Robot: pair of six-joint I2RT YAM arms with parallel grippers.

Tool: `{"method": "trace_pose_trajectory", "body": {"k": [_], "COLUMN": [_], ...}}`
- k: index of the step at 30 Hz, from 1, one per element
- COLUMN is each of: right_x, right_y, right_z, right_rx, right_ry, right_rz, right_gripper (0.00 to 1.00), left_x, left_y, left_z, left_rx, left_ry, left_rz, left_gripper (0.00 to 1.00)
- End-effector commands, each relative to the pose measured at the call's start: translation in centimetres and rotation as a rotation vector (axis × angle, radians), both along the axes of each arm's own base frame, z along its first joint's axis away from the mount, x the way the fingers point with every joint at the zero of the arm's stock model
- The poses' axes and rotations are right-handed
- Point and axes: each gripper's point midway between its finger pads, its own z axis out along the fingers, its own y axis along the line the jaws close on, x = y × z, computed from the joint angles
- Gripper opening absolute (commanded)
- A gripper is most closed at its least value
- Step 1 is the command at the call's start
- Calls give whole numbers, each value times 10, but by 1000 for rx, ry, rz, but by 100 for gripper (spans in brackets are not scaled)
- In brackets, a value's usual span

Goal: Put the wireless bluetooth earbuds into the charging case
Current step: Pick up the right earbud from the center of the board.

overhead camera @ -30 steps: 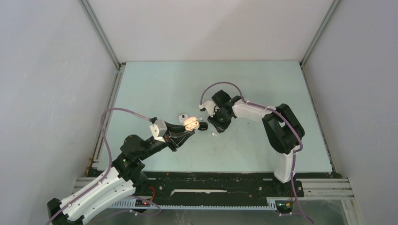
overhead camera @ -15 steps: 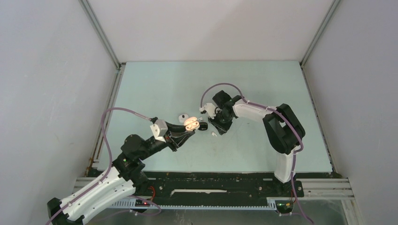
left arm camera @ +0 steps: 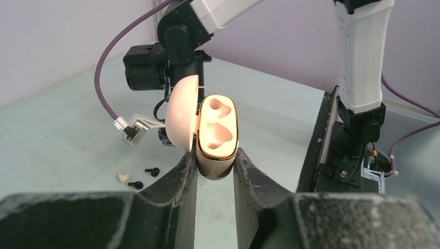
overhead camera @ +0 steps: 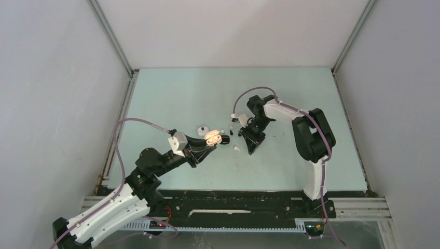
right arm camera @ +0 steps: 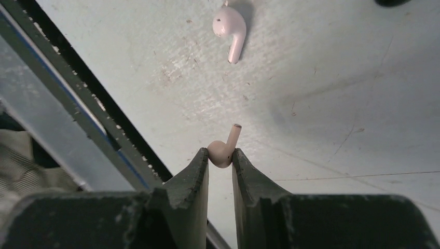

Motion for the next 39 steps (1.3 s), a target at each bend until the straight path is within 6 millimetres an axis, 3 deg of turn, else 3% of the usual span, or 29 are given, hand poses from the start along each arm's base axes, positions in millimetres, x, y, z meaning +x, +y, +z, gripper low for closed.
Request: {"method": "trace_pose_trajectory", "body": {"k": [1,4,8,12,16,23,26,28,30,35,39], "right_x": [-3,19,52,87,104,105,109,115,118,116,103], "right_y": [-11,-20,-35,-51,-67,-85,-94,-103,-105,-103,-85], "right_z": [8,6,10,20,33,48,49,44,41,24,14], "right_rx": [-18,-9,27,73,86,146,148,92,66,12,-37], "right_ry": [179,212,280,235,129,-283,-482,-561,-547,-471,-478], "right_rz": [-94,-199,-345,-435,-467,-309,-190,-199,-258,-530,-525], "right_gripper": [17,19,33,42,43,36,31,29,29,41,49], "left_x": [-1,-1,-1,-1,-1,0,1,1,1,0,0], "left_y": [-1,-2,-3,-5,-5,-6,-7,-8,-8,-6,-5], "left_z": [16,15,14,13,12,11,10,10,10,12,13], "left_rx": [-17,-12,-9,-7,-4,1,3,6,9,7,5], "left_ry": [-52,-47,-42,-40,-36,-33,-31,-29,-26,-34,-38], "left_rz": [-10,-15,-21,-28,-29,-29,-29,-33,-34,-28,-26], "left_gripper": [0,0,0,0,0,0,0,0,0,0,0]}}
